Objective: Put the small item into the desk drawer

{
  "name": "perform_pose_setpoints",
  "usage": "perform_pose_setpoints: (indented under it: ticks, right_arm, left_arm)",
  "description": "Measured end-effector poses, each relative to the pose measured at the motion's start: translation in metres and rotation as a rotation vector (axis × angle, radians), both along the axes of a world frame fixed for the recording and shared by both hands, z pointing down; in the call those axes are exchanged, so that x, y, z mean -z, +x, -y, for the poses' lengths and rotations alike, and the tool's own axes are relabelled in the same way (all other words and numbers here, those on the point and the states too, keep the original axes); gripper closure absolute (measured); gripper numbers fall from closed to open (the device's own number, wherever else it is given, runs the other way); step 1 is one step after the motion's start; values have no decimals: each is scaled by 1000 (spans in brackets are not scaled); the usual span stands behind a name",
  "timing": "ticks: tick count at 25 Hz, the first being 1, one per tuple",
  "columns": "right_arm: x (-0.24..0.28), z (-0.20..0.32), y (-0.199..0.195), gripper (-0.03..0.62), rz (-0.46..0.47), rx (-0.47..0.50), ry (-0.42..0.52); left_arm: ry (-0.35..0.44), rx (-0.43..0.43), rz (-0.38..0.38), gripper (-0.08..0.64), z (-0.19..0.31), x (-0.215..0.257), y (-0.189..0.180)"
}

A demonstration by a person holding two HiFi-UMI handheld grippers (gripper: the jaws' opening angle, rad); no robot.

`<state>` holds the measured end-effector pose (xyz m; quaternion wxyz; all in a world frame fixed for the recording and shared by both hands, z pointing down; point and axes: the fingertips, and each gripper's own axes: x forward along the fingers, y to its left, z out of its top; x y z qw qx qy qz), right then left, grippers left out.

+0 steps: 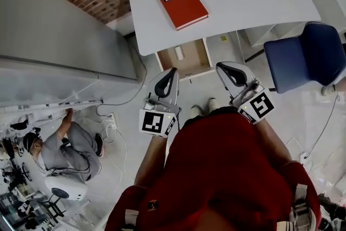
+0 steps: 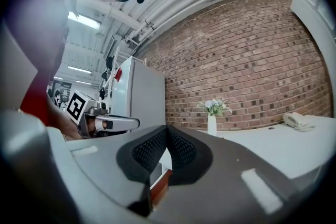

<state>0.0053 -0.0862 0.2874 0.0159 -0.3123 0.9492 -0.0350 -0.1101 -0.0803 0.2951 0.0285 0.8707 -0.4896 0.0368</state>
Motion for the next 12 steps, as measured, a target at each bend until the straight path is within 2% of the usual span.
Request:
perform_pose_setpoints:
  ticks: [12]
  right_arm:
    - [-8,2,6,581,-16,-3,-10]
  left_arm:
    - [-20,0,-6,557,1,-8,4]
